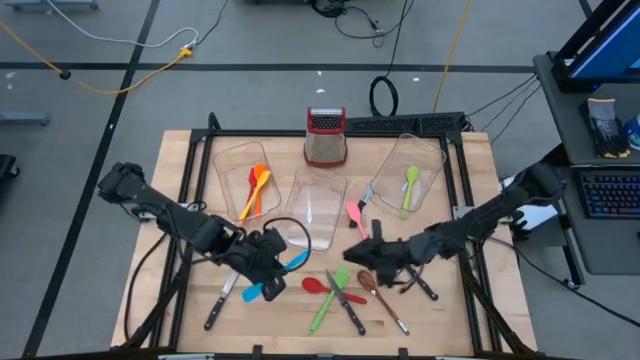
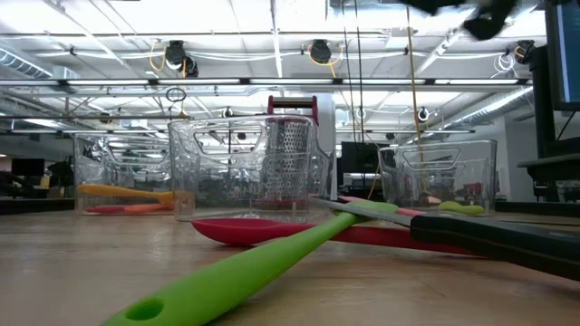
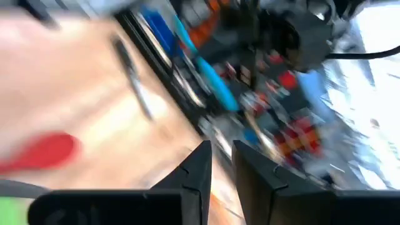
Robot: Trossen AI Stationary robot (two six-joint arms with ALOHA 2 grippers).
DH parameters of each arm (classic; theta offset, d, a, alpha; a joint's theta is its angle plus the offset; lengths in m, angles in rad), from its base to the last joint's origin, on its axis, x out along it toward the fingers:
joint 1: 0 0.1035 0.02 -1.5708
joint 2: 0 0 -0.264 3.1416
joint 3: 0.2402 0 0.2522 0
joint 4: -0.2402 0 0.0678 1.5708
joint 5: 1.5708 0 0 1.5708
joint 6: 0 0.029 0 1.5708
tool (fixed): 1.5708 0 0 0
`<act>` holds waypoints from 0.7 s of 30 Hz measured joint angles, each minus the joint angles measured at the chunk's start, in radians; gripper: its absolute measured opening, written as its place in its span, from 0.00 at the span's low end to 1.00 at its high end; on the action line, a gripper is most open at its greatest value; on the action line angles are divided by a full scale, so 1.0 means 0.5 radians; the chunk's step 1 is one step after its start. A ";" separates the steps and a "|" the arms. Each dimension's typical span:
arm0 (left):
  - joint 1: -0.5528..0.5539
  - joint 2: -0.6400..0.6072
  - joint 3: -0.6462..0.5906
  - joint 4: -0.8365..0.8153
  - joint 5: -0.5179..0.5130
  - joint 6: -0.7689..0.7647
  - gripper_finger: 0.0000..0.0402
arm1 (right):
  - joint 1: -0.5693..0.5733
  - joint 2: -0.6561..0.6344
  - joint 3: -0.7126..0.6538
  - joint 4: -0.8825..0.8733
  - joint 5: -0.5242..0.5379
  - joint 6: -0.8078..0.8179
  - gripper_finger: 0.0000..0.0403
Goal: Pick & Place Kitchen Items
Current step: Put the blue spatula into the left transparent bin
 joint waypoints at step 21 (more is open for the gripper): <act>0.088 0.014 -0.001 -0.017 0.146 -0.063 0.03 | 0.050 0.862 0.820 0.000 0.813 -0.516 0.45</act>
